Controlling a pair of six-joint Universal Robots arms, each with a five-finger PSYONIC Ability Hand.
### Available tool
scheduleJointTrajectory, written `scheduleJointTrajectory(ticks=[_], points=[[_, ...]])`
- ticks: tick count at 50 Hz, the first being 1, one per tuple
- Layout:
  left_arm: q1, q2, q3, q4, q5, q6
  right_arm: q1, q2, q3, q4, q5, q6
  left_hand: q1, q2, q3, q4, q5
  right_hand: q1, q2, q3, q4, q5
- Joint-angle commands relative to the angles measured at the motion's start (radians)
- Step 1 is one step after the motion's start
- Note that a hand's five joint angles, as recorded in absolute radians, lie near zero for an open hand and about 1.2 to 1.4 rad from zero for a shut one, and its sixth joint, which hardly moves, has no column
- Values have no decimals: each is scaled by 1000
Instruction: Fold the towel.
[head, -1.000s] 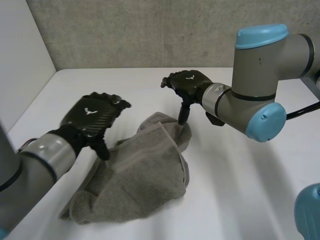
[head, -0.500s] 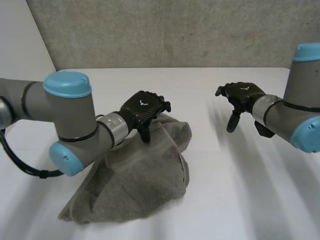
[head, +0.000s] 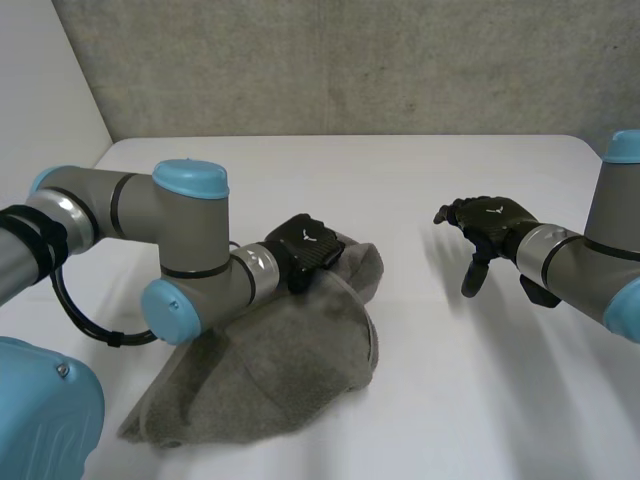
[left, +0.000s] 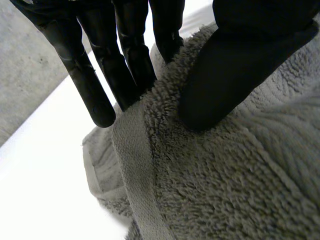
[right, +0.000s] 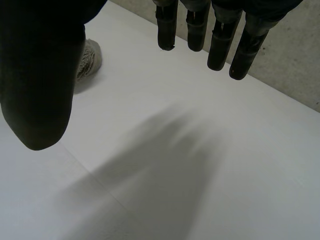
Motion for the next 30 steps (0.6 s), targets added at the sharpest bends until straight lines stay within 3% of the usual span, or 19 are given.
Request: scheduleJointTrajectory(ticks=[1,6,14,25,30], points=[[-11,97,-34,3,-38,-8,4,17,-11,-8,-1,-4,251,228,234,229,247,-57,-78,-75,-90,-63],[-10,206,-126,4,-75,-8,13,41,-43,-5,-33,-4,251,228,234,229,247,-57,-78,-75,-90,-63],[7,491,-407,34,-83,-4,53,118,-233,66,-206,6,251,228,234,229,247,-57,-78,-75,-90,-63],[44,725,-631,37,-80,4,126,260,-508,192,-236,13,251,228,234,229,247,-57,-78,-75,-90,-63],[47,809,-729,46,-78,4,221,336,-579,218,-253,36,251,228,234,229,247,-57,-78,-75,-90,-63]])
